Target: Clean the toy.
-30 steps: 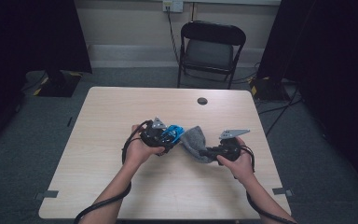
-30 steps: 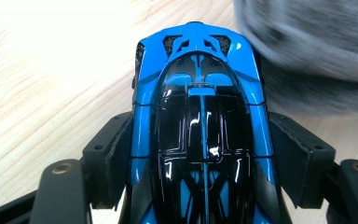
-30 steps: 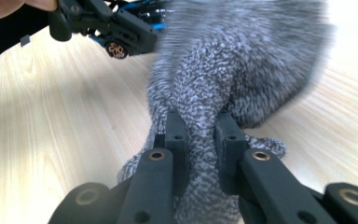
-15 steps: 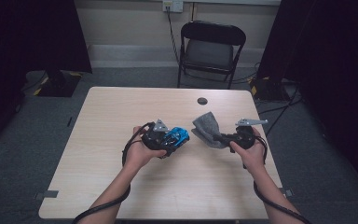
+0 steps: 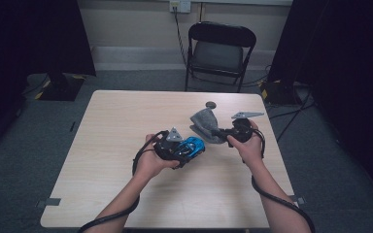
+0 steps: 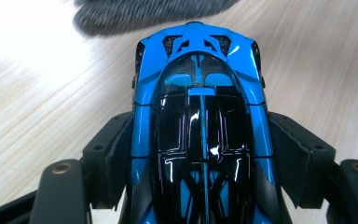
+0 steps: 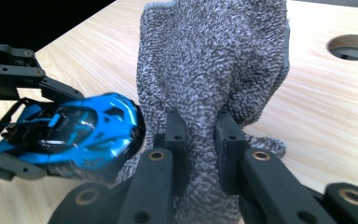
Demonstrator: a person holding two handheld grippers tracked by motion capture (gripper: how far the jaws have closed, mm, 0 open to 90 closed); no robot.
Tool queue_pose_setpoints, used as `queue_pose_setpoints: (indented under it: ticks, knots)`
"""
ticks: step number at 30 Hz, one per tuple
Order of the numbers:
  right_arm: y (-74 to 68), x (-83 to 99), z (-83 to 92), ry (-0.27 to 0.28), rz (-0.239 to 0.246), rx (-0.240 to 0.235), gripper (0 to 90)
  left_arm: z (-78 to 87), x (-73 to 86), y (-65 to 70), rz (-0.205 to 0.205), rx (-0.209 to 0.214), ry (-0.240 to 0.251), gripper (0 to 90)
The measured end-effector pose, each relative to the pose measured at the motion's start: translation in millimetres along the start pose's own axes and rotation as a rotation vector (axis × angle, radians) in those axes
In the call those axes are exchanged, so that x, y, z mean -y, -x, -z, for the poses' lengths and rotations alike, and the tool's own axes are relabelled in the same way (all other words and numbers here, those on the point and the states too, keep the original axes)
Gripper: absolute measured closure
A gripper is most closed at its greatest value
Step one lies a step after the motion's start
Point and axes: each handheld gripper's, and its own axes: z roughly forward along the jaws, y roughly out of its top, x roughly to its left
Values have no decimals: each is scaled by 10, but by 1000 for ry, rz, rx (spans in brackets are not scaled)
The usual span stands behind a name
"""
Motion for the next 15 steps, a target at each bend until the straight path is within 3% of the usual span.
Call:
queue_pose_setpoints:
  ticks: [6,15]
  knots:
    - [-75,13,-103,-35,34,-50,784,5,-11,-2,-10,-2,7,284]
    - [-99,64,-71,-49,59,-86,784,11,-1,-49,-4,-21,-1,284]
